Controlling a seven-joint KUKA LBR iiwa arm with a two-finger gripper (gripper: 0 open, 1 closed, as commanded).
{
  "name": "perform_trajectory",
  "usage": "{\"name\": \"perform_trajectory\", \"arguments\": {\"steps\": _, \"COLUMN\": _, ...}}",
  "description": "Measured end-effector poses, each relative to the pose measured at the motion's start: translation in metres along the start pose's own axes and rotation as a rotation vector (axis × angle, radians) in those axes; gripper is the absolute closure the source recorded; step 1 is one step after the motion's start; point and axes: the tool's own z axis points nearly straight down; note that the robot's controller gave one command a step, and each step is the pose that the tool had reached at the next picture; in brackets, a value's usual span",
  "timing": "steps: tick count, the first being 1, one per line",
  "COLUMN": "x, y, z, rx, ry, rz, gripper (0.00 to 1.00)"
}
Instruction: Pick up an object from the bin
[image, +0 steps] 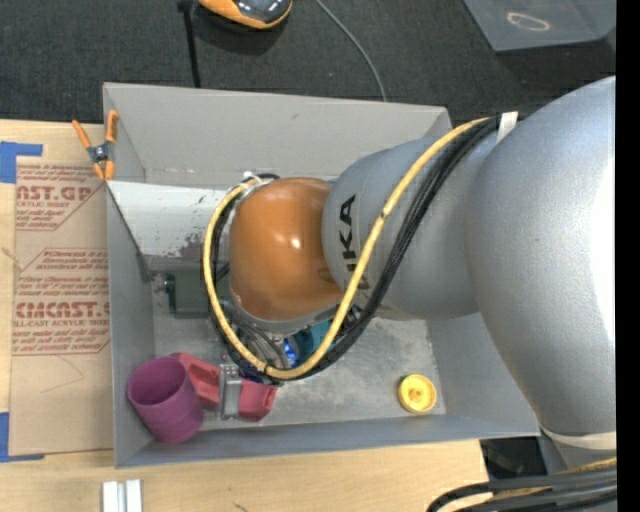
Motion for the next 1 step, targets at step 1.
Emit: {"name": "perform_trajectory", "arguments": {"steps": 1, "x": -0.0018, "y": -0.001, "z": -0.0045, "rx": -0.002, "ry": -0.006, "rz": 0.002, "gripper": 0.0}}
